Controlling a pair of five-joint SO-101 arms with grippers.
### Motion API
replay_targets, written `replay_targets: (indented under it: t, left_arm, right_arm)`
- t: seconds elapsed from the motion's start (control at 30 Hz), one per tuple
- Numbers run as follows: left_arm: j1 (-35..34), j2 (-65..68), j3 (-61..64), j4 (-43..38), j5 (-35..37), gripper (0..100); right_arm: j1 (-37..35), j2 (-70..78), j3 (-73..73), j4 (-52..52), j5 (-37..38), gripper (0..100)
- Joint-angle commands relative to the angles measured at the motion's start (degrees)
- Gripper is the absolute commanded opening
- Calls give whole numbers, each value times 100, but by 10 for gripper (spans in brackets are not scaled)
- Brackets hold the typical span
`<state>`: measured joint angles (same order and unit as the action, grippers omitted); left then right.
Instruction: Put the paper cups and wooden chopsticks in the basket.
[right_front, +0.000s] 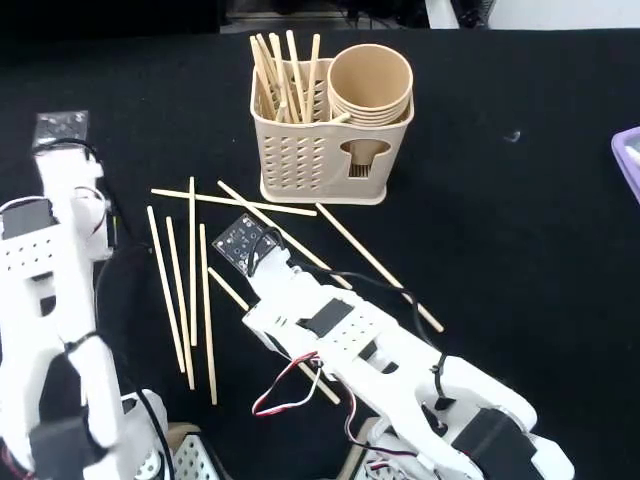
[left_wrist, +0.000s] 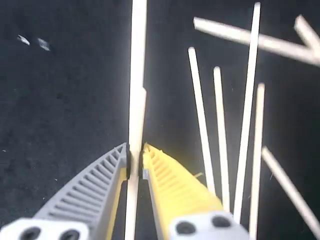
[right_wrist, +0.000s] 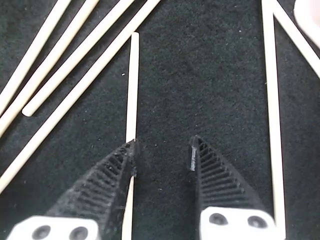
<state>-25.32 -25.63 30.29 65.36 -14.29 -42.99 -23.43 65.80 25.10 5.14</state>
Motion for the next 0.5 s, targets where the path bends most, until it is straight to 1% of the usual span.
replay_targets:
  t: [0.0, 0.13, 0.23, 0.37, 0.47]
  left_arm:
    - [-40, -651, -312, -677, 818, 30]
    - [-31, -1081, -330, -1169, 1749, 30]
    - [-31, -1451, -347, -1503, 2312, 30]
    - [-22, -1934, -312, -1934, 2848, 30]
    - [277, -2242, -321, -2295, 3103, 30]
  right_arm:
    - [-70, 4, -312, 26, 44, 166]
    - [-70, 4, -312, 26, 44, 166]
    - [-70, 4, -312, 26, 44, 166]
    - [-70, 13, -312, 26, 44, 166]
    - [-70, 22, -312, 18, 44, 166]
